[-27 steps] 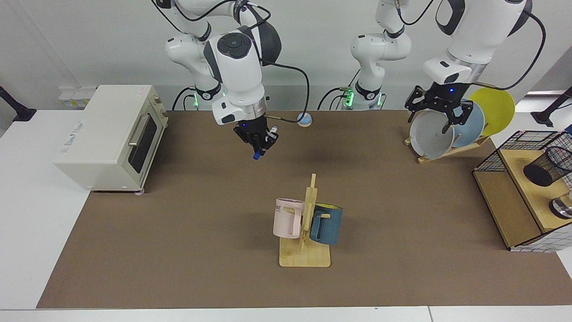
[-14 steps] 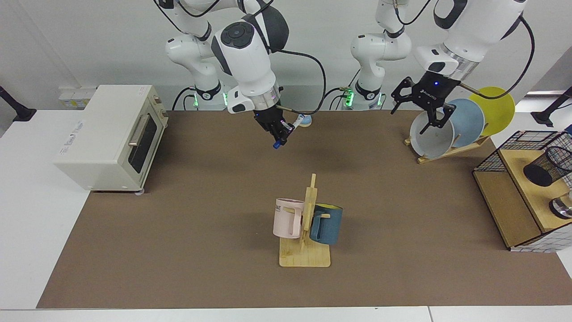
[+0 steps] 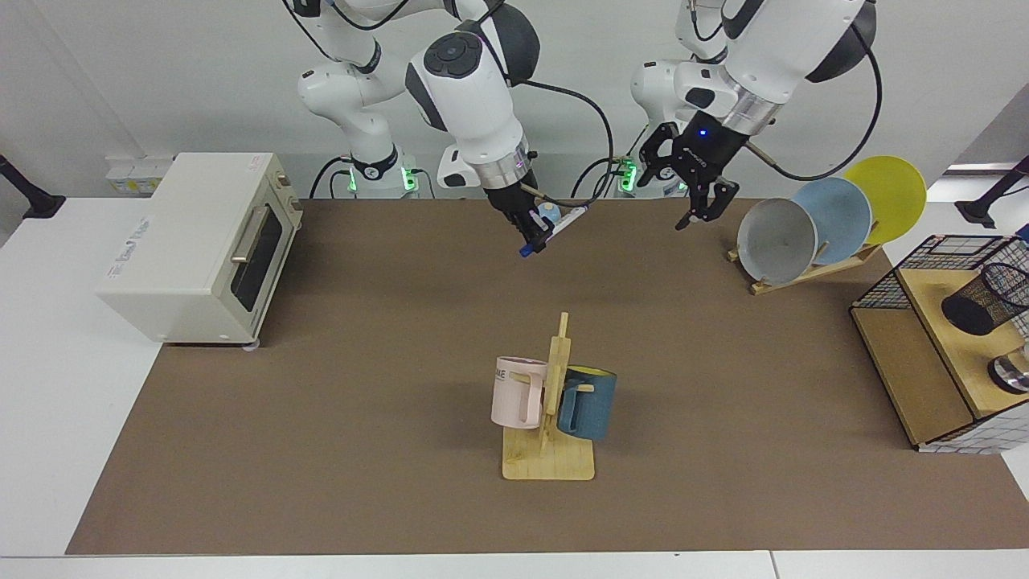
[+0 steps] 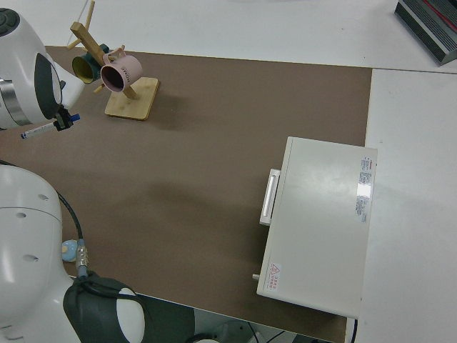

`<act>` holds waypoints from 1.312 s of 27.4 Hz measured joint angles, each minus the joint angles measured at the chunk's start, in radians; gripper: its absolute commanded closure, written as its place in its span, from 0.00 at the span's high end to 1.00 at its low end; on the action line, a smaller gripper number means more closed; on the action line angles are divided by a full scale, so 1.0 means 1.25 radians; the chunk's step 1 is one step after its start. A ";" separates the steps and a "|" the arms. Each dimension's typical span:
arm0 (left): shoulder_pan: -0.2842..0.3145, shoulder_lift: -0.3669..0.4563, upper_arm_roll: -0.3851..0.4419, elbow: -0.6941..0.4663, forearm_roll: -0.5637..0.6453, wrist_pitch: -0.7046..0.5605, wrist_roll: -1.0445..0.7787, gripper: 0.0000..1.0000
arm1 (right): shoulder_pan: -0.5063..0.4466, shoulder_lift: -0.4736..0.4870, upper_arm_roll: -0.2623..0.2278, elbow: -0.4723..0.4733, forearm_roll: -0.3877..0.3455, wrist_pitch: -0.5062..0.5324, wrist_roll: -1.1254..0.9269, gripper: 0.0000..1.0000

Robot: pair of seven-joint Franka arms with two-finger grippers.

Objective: Put markers into pen holder

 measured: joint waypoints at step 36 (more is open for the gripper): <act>-0.134 -0.020 -0.013 -0.148 -0.011 0.149 -0.018 0.32 | -0.001 0.004 -0.002 0.001 0.071 0.005 0.054 0.00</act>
